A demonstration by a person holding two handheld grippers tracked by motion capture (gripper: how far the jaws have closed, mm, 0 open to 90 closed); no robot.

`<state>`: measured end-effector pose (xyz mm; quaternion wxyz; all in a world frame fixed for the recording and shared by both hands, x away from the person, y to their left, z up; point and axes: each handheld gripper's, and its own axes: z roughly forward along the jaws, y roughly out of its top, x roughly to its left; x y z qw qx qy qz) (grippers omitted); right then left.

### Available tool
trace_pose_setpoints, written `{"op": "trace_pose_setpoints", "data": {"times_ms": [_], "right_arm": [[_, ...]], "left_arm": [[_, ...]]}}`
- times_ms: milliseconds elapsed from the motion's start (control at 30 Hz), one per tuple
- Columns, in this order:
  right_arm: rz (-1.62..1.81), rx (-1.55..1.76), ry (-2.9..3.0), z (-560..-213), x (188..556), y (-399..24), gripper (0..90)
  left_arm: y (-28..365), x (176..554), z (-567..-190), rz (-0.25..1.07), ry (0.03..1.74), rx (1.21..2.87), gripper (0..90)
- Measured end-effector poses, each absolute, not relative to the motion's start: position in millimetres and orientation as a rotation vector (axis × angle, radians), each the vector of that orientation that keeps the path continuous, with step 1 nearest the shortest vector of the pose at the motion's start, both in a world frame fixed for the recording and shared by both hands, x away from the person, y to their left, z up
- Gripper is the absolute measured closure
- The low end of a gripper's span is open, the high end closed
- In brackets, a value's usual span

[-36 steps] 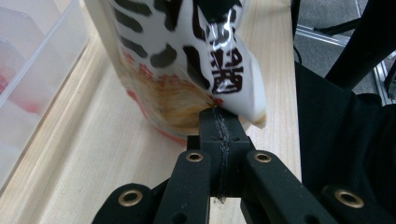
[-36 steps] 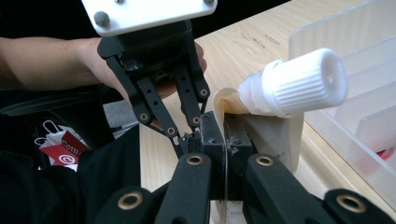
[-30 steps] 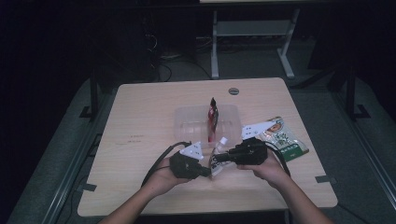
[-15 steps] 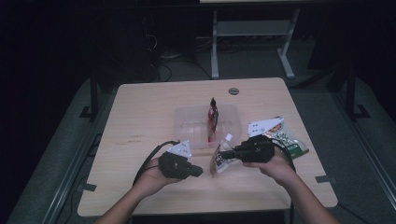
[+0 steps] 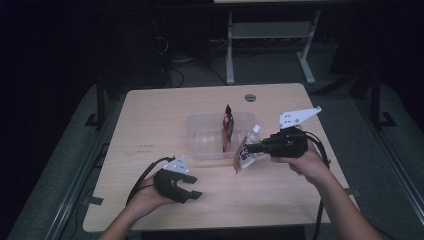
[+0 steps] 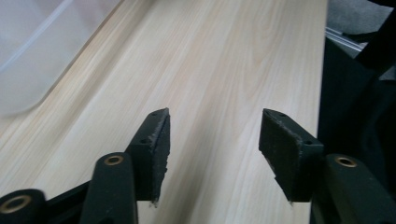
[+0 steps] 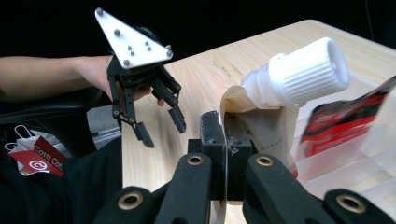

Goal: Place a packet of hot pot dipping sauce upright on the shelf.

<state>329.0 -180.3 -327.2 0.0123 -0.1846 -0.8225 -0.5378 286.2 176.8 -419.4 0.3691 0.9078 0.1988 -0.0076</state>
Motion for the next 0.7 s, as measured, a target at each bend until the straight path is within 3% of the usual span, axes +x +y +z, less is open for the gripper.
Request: {"op": "trace_pose_setpoints", "data": {"times_ms": [433,700], "right_arm": [[-1.665,-0.595,-2.601,-306.6,370.6,-192.2,89.8],[-1.634,-0.611,-2.606,-304.0,400.9,-192.3,89.8]], "left_arm": [[179.4,291.5,-425.4,-0.026,0.546,2.323,28.6],[179.7,292.2,-426.1,-0.02,0.54,2.326,26.1]]}}
